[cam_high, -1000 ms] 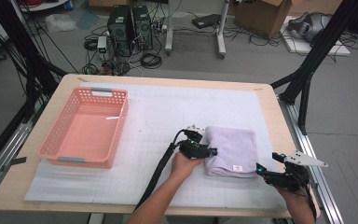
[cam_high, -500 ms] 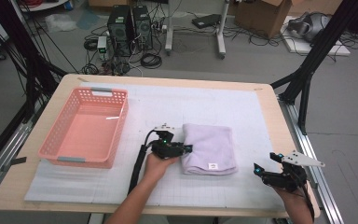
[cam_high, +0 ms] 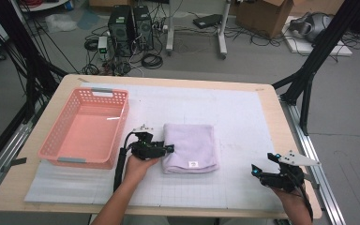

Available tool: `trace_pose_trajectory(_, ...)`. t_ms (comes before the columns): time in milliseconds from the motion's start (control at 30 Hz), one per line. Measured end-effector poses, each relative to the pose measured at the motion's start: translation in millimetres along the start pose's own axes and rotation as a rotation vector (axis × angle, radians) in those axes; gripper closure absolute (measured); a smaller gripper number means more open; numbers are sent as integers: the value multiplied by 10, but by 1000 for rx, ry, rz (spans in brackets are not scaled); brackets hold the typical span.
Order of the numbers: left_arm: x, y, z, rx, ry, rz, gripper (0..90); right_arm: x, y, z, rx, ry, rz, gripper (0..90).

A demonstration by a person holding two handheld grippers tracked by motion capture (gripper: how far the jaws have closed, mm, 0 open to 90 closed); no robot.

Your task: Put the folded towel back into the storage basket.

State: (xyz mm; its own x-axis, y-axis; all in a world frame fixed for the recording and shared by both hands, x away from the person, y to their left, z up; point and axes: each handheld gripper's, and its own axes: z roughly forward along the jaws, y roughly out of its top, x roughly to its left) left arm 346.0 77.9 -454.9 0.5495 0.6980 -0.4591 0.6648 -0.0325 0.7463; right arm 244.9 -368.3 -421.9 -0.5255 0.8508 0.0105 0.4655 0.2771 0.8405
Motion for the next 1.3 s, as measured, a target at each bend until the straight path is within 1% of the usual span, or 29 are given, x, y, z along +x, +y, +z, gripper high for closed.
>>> trace_pose_trajectory(33, 10, 11, 22, 8, 3, -19, 345, 5, 0, 2, 0, 1, 4, 186)
trace_pose_trajectory(67, 12, 22, 46, 20, 6, -26, 324, 7, 1, 4, 1, 1, 4, 186)
trace_pose_trajectory(233, -59, 58, 156, 35, -12, -18, 314, 10, 1, 13, 5, 5, 0, 186)
trace_pose_trajectory(267, -75, 58, 181, 34, -22, -28, 315, 8, 1, 13, 5, 5, 0, 186)
trace_pose_trajectory(300, -90, 58, 199, 36, -25, -21, 311, 7, 0, 13, 6, 3, 1, 186)
trace_pose_trajectory(333, -105, 61, 213, 40, -18, -7, 321, 7, -1, 12, 7, 4, 4, 186)
trace_pose_trajectory(367, -117, 65, 224, 44, -12, 4, 344, 5, -1, 10, 6, 4, 4, 186)
trace_pose_trajectory(400, -117, 65, 224, 44, -12, 4, 373, 3, -1, 10, 6, 4, 3, 186)
trace_pose_trajectory(433, -129, 66, 239, 52, -8, 20, 412, 2, 0, 12, 2, 4, 2, 186)
trace_pose_trajectory(500, -126, 61, 251, 57, -36, 29, 561, 3, 2, 13, 4, 3, 1, 186)
trace_pose_trajectory(533, -135, 60, 249, 52, -40, 35, 598, 4, 3, 14, 2, 5, 0, 186)
trace_pose_trajectory(600, -125, 62, 235, 50, -53, 41, 636, 8, 3, 13, 5, 6, 1, 186)
trace_pose_trajectory(633, -122, 62, 227, 41, -60, 38, 645, 5, 4, 12, 4, 5, -3, 185)
trace_pose_trajectory(700, -126, 59, 207, 25, -73, 50, 658, 2, 4, 9, 4, 4, 1, 186)
trace_pose_trajectory(767, -141, 58, 188, 10, -77, 89, 663, 0, 2, 8, 0, 4, 3, 186)
trace_pose_trajectory(867, -180, 66, 155, -22, -79, 133, 664, -5, 1, 2, 1, 4, 1, 186)
trace_pose_trajectory(933, -216, 74, 126, -47, -83, 182, 665, -3, 2, -1, 3, 4, 2, 186)
trace_pose_trajectory(967, -216, 74, 126, -47, -83, 182, 666, -3, 2, -2, 3, 4, 2, 186)
trace_pose_trajectory(1000, -250, 79, 97, -72, -89, 224, 668, -3, 2, -1, 1, 4, 1, 186)
trace_pose_trajectory(1033, -250, 79, 97, -72, -89, 224, 669, -1, 3, -2, 1, 4, 2, 186)
trace_pose_trajectory(1067, -286, 85, 69, -97, -97, 259, 670, 2, 3, -2, 1, 4, 3, 186)
trace_pose_trajectory(1167, -338, 91, 26, -130, -111, 309, 673, 10, 7, -1, 0, 6, 1, 186)
trace_pose_trajectory(1233, -374, 97, -5, -146, -116, 352, 674, 11, 9, 2, 2, 7, -4, 185)
trace_pose_trajectory(1300, -406, 101, -44, -162, -120, 387, 676, 13, 10, 4, 2, 9, -6, 186)
